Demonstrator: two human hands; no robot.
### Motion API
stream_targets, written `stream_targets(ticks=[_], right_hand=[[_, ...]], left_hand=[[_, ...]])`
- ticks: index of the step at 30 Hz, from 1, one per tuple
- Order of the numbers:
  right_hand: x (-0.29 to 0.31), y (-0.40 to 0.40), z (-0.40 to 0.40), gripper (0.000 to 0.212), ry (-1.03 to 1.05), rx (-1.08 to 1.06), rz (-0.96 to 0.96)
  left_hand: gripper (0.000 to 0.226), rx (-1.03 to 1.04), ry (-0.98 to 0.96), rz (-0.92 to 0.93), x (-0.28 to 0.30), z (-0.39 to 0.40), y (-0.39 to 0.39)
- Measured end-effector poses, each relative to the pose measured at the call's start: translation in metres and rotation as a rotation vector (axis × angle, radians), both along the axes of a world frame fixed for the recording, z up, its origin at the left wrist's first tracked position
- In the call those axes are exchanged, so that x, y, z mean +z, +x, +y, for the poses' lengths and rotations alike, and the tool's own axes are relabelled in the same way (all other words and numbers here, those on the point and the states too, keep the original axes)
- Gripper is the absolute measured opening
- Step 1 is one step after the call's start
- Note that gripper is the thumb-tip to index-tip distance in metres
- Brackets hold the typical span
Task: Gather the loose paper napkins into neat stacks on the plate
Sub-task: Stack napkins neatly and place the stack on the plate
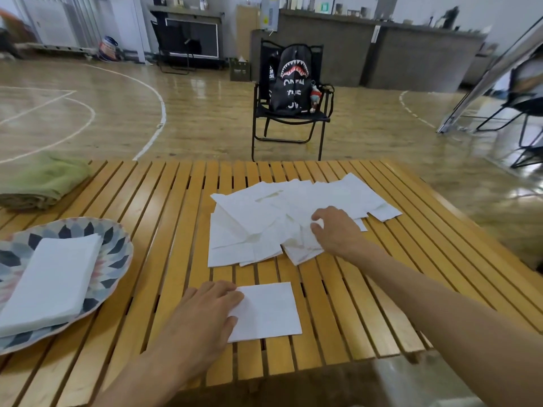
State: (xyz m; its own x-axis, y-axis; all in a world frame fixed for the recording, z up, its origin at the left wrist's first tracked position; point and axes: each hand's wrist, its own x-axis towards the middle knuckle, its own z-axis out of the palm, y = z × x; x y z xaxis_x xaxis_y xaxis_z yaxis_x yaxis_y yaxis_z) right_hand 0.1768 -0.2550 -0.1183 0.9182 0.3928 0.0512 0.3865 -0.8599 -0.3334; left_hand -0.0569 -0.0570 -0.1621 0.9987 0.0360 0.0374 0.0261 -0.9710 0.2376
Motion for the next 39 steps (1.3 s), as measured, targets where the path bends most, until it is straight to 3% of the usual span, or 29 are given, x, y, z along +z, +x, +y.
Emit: stream_targets(ticks=[7,11,17,26,29,33,36,39], right_hand=[[-0.013,0.056,0.000,0.052,-0.041,-0.129,0.094],[-0.017,0.069,0.000,0.047,-0.037,-0.194,0.094],[-0.015,0.073,-0.004,0.008,0.163,-0.232,0.110],[0.040,-0.004,0.000,0.016,0.484,-0.015,0.114],[0.057,-0.048,-0.006,0.021,0.659,0.070,0.286],[0.064,-0.094,-0.013,0.009,0.773,0.255,0.648],[0.057,-0.103,-0.013,0.007,0.776,0.299,0.819],[0.049,-0.102,-0.013,0.008,0.765,0.314,0.900]], left_hand=[[0.045,-0.016,-0.035,0.006,0.002,0.002,0.003],[0.046,-0.004,-0.028,0.003,0.003,0.002,0.005],[0.044,-0.004,-0.035,-0.016,0.001,0.003,0.003],[0.044,0.011,-0.069,-0.024,0.005,0.003,0.002],[0.046,0.091,-0.251,-0.081,0.012,0.002,0.004],[0.056,0.261,-0.794,-0.200,0.036,0.000,0.007],[0.039,0.281,-1.064,-0.208,0.049,0.000,0.005],[0.016,0.271,-1.124,-0.223,0.050,0.001,0.003]])
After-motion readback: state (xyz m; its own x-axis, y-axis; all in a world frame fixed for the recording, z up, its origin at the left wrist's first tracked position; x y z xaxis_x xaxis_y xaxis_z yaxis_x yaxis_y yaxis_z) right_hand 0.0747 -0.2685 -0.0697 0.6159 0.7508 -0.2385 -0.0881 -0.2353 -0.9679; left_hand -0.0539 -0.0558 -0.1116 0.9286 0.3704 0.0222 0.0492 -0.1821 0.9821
